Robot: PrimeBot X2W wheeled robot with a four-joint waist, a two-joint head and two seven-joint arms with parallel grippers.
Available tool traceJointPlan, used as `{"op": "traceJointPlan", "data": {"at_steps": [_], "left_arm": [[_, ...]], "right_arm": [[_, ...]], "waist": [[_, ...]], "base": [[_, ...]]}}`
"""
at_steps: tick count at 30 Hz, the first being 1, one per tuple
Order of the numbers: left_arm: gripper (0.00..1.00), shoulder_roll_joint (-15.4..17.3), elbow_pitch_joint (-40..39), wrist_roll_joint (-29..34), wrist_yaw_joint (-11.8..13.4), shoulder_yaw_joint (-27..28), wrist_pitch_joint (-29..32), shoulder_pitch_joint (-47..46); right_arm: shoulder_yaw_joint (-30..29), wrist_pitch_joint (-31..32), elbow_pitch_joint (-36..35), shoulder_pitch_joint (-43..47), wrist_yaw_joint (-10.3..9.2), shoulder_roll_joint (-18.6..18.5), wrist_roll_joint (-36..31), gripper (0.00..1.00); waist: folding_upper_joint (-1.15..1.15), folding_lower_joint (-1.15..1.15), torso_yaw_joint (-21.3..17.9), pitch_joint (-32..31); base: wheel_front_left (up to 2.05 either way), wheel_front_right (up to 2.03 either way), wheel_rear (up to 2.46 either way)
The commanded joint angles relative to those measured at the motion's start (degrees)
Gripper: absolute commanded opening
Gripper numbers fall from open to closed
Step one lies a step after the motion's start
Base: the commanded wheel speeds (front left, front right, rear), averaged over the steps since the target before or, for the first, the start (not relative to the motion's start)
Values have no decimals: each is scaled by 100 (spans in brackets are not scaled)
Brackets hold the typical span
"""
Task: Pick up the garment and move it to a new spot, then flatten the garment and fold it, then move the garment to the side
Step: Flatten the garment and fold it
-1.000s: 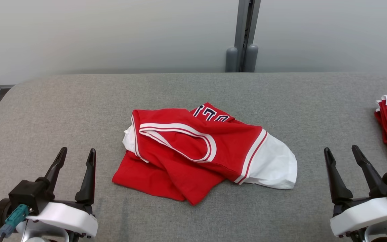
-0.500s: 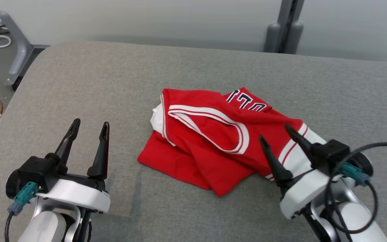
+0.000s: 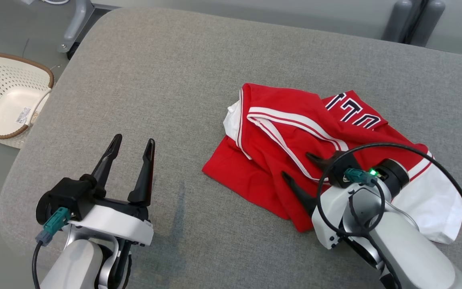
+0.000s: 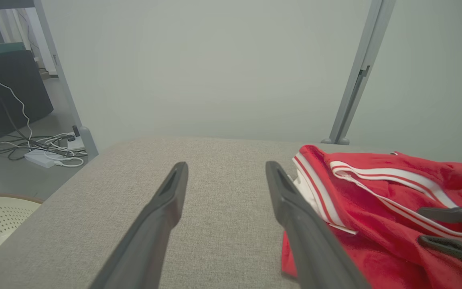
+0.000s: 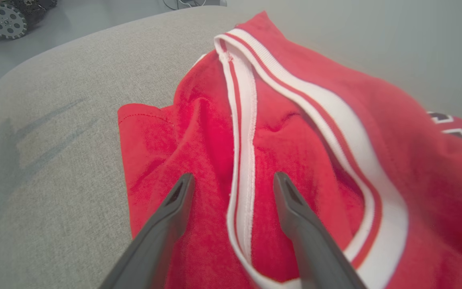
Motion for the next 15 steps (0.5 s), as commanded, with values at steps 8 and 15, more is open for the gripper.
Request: {"op": "traceJointPlan", "data": {"at_steps": [8, 15], "left_arm": [[100, -74, 125, 54, -60, 85, -106, -139], [100, -59, 151, 74, -62, 193, -119, -150]], "right_arm": [[-66, 337, -42, -208, 0, -197, 122, 0], [-159, 179, -338, -307, 0, -231, 90, 0]], "waist": [[0, 0, -23, 76], [0, 0, -147, 32]], "base": [[0, 0, 0], [0, 0, 0]]}}
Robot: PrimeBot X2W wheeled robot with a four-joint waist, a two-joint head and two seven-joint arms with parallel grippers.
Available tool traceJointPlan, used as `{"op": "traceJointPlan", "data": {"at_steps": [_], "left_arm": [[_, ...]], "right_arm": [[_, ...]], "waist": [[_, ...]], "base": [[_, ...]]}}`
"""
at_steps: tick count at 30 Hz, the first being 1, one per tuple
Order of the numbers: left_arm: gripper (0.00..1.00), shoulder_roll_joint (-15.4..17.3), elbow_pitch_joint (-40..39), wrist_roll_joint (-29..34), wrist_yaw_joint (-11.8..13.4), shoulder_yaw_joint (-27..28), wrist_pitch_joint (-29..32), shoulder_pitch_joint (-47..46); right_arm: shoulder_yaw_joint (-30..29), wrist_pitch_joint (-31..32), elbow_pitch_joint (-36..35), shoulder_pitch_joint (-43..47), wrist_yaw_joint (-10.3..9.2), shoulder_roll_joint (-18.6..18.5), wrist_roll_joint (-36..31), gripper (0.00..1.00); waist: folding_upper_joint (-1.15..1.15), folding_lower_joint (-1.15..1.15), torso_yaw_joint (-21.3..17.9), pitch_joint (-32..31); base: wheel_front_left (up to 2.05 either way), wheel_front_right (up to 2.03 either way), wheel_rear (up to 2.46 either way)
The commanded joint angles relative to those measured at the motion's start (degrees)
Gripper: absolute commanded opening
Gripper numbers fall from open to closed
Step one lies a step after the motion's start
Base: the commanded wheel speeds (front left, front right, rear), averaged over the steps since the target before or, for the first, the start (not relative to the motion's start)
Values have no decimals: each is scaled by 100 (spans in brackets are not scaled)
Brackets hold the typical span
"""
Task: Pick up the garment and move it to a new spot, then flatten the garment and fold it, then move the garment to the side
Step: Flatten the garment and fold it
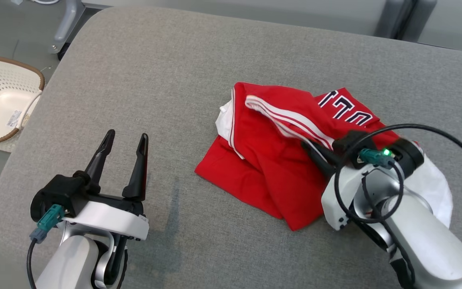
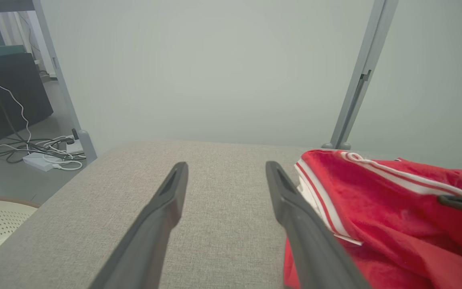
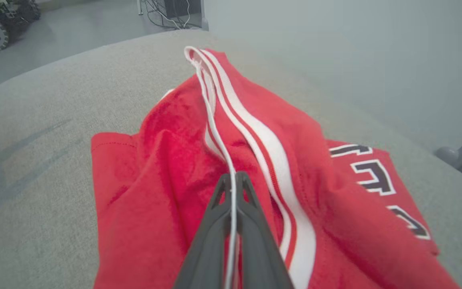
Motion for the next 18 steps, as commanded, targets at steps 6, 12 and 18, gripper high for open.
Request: {"op": "traceJointPlan", "data": {"at_steps": [6, 12, 18], "left_arm": [[100, 109, -33, 70, 51, 131, -25, 31], [100, 254, -130, 97, 141, 198, 20, 117], [100, 414, -322, 102, 259, 260, 145, 241]], "right_arm": [[-228, -492, -544, -455, 2, 46, -180, 0], [-512, -751, -1187, -601, 2, 75, -264, 0], [-1053, -693, -1954, -136, 2, -58, -369, 0]], "waist": [[0, 0, -255, -161], [0, 0, -600, -307], [0, 0, -959, -375]], "base": [[0, 0, 0], [0, 0, 0], [0, 0, 0]]}}
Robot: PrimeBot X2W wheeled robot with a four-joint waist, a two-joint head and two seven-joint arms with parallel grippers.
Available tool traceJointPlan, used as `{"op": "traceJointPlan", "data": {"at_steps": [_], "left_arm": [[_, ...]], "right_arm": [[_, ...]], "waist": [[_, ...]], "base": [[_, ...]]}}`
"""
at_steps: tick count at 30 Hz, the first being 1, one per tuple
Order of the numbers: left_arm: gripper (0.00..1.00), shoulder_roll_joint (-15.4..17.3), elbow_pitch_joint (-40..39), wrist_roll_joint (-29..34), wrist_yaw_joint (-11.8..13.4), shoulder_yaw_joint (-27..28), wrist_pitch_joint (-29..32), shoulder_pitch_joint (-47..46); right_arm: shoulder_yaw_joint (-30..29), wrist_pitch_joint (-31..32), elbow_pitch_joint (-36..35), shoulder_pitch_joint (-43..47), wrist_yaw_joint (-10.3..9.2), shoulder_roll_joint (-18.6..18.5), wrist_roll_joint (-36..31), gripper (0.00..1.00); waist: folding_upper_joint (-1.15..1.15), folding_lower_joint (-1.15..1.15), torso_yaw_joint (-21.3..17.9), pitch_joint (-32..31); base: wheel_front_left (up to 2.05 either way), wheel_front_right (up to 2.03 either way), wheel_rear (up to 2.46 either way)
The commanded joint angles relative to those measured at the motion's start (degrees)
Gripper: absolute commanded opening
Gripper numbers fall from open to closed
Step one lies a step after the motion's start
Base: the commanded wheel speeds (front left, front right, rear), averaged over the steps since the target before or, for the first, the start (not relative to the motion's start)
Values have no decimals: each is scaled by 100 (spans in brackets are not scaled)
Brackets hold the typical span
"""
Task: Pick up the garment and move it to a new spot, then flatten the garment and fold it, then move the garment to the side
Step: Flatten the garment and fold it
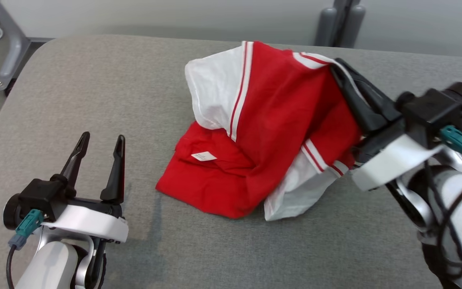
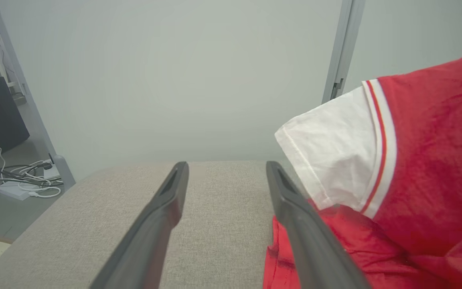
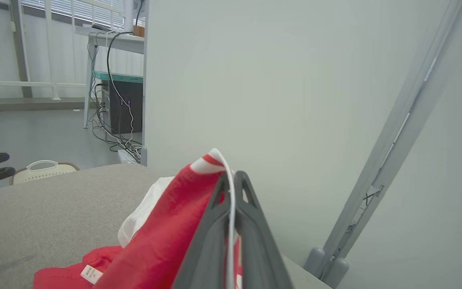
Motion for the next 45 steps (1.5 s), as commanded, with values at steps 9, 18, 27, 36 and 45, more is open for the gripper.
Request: {"op": "traceJointPlan", "data": {"at_steps": [9, 18, 27, 36, 45], "left_arm": [[100, 200, -323, 10, 156, 60, 179, 169], [100, 220, -408, -23, 198, 30, 249, 205], [100, 250, -451, -78, 290, 83, 263, 348], [100, 302, -540, -158, 408, 178, 231, 531], [100, 360, -610, -170, 499, 189, 263, 674]], "right_arm": [[-1711, 200, -740, 1807, 1, 347, -129, 0], [-2867, -148, 296, 3217, 2, 1024, 256, 0], [-2938, -653, 1760, 3218, 2, 1056, 559, 0], [-2839, -1136, 1827, 2853, 2, 1033, 495, 100], [-3099, -1016, 676, 2650, 2, 1046, 283, 100]], "waist": [[0, 0, -530, 22], [0, 0, -644, 44], [0, 0, -732, -23], [0, 0, -857, -196], [0, 0, -991, -476]], "base": [[0, 0, 0], [0, 0, 0], [0, 0, 0], [0, 0, 0], [0, 0, 0]]}}
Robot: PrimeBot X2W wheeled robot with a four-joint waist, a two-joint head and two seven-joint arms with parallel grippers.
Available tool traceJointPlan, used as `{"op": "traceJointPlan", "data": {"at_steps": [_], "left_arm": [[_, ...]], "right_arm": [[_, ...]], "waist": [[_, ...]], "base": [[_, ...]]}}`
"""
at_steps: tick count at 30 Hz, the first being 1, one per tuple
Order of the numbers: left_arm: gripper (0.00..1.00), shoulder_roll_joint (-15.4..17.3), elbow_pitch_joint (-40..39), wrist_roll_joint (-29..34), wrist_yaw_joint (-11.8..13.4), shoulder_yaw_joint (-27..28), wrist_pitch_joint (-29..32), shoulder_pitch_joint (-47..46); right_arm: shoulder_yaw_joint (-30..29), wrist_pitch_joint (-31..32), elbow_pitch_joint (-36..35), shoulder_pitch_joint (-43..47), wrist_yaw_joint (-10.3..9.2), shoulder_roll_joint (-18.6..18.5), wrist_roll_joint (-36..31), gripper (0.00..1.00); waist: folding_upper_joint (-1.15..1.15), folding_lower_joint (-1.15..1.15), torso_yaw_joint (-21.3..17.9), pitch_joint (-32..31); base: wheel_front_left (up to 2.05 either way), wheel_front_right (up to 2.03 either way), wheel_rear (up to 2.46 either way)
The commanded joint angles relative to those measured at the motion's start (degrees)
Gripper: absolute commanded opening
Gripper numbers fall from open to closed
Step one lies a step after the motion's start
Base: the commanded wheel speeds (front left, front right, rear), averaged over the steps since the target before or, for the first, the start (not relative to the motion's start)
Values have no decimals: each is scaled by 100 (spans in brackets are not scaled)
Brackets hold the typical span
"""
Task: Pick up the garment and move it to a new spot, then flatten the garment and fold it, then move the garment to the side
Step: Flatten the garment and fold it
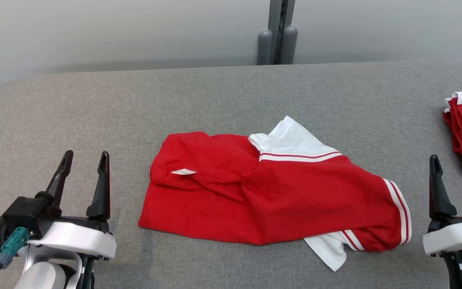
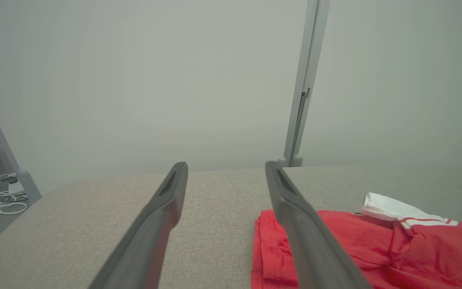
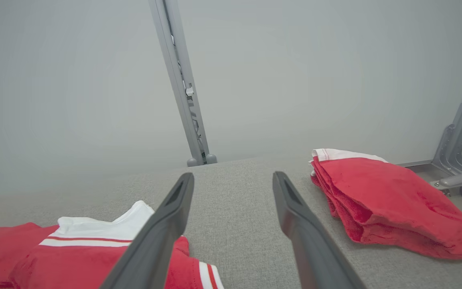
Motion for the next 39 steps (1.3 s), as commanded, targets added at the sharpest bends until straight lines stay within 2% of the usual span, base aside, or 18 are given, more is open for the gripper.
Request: {"op": "traceJointPlan", "data": {"at_steps": [1, 6, 11, 27, 34, 39], "left_arm": [[100, 55, -23, -25, 41, 28, 3, 61], [100, 95, -109, -12, 87, 4, 50, 163], [100, 82, -154, -29, 128, -41, 91, 235], [100, 91, -181, -63, 84, -148, 125, 150], [100, 49, -85, -137, -214, -379, 372, -318], [100, -64, 332, -298, -514, -683, 859, -695]], "right_arm": [[8, 64, -161, -77, 2, -27, -48, 100], [241, 314, -813, -33, 2, -24, -226, 100], [416, 512, -1102, 138, 2, -17, -250, 100], [442, 665, -1117, 159, 2, -9, -214, 100], [501, 729, -1136, 64, 2, -8, -263, 100], [582, 742, -1127, -32, 2, -10, -243, 100]], "waist": [[0, 0, -37, -64], [0, 0, -78, -185], [0, 0, -85, -225], [0, 0, -16, -57], [0, 0, -67, 136], [0, 0, -171, 323]], "base": [[0, 0, 0], [0, 0, 0], [0, 0, 0], [0, 0, 0], [0, 0, 0], [0, 0, 0]]}}
